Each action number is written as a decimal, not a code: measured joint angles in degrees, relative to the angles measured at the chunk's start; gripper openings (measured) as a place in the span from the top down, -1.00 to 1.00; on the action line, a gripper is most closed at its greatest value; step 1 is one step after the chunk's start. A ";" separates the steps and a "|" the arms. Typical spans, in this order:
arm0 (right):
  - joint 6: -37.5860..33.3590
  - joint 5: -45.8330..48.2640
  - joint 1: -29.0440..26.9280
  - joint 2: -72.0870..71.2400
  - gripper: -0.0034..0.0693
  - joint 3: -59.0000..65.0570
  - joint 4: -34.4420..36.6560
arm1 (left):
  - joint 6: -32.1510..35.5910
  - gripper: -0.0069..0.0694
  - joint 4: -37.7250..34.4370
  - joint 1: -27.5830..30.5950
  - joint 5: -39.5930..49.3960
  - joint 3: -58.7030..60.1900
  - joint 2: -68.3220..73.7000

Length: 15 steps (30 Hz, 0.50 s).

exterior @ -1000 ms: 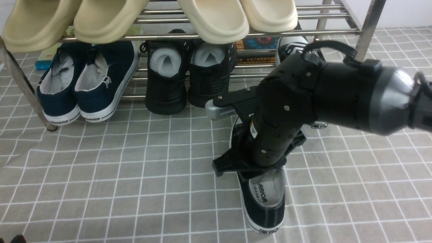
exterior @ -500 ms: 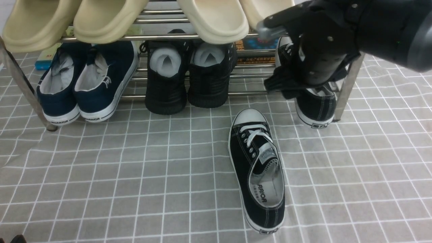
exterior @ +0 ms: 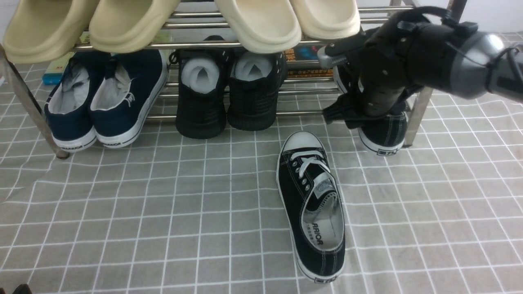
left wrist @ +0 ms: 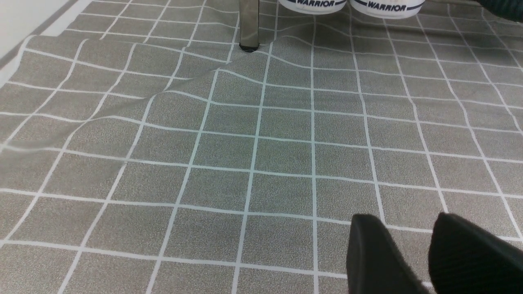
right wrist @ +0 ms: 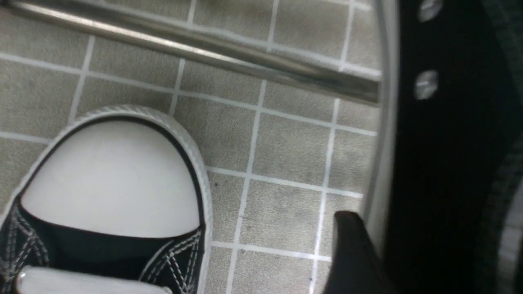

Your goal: Take the shoes off the shelf with your hand from the grey coffee tablecloth.

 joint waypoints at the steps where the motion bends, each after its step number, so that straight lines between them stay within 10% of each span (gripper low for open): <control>1: 0.00 -0.01 0.00 0.31 -0.02 0.00 0.00 | 0.00 0.19 0.00 0.00 0.00 0.00 0.00; 8: -0.11 3.96 0.38 -1.18 0.84 -0.02 2.12 | 0.00 0.19 0.00 0.00 0.00 0.00 0.00; 15: -1.37 20.14 3.29 -11.01 0.85 0.03 6.34 | 0.00 0.19 0.00 0.00 0.00 0.00 0.00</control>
